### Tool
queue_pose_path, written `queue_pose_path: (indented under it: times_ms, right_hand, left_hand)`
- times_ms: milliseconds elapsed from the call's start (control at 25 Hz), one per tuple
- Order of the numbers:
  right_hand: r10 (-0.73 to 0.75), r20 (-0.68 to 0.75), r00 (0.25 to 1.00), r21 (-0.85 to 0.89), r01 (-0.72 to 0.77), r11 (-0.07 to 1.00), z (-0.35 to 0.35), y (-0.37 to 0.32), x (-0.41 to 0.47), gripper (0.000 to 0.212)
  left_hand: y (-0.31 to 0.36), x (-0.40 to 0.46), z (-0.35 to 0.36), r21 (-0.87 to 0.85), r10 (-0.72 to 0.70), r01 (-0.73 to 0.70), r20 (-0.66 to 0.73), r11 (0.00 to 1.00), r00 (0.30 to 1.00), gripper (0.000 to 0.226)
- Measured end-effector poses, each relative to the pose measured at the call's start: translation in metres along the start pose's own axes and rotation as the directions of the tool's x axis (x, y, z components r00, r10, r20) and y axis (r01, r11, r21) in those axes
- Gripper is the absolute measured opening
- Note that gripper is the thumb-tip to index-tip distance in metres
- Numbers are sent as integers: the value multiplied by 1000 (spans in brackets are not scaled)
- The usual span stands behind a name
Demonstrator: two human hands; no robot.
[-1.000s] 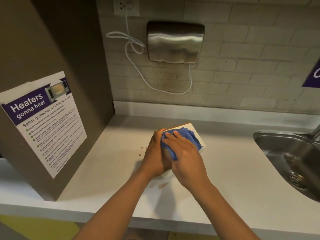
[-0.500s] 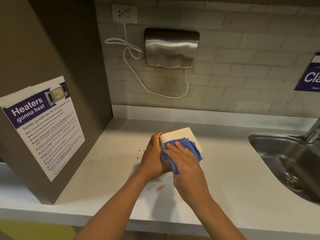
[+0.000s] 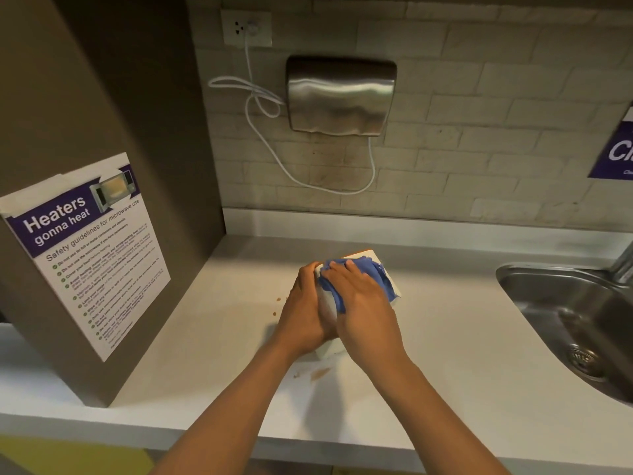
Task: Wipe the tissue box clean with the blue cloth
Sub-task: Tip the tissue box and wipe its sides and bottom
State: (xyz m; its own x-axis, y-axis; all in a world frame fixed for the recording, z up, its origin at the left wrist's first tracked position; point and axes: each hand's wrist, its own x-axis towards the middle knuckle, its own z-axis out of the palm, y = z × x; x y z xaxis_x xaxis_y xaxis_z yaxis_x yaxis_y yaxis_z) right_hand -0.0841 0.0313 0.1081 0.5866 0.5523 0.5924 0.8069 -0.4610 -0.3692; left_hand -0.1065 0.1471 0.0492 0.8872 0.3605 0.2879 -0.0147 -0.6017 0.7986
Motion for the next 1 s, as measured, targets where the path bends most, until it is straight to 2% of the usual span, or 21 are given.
queue_pose_path:
  times_ms: [40, 160, 280, 480, 680, 840, 1000]
  right_hand:
    - [-22, -16, 1000, -5, 22, 1000, 3, 1, -8, 36]
    - [32, 82, 996, 15, -33, 999, -8, 5, -24, 56]
    - [-15, 152, 988, 46, 8, 999, -14, 9, -21, 68]
    - [6, 316, 949, -157, 46, 987, -14, 19, -12, 99]
    - [6, 437, 899, -189, 85, 978, -31, 47, -3, 122]
    - [61, 418, 906, -202, 28, 979, -41, 67, 3, 129]
    - [28, 349, 937, -67, -5, 998, -45, 80, -6, 115]
  left_hand:
    - [0, 0, 0, -4, -21, 21, 12, 1000, 1000, 110]
    - [-2, -1, 0, -13, -68, 68, 31, 998, 997, 113]
    - [1, -2, 0, -16, -83, 83, 24, 996, 996, 112]
    - [11, -4, 1, 79, -20, 17, 38, 997, 999, 113]
    - [24, -6, 2, 144, 102, -109, 54, 984, 993, 117]
    - [38, 3, 7, 237, 184, -201, 92, 951, 979, 107]
    - [40, 7, 9, 298, 226, -280, 204, 913, 953, 106]
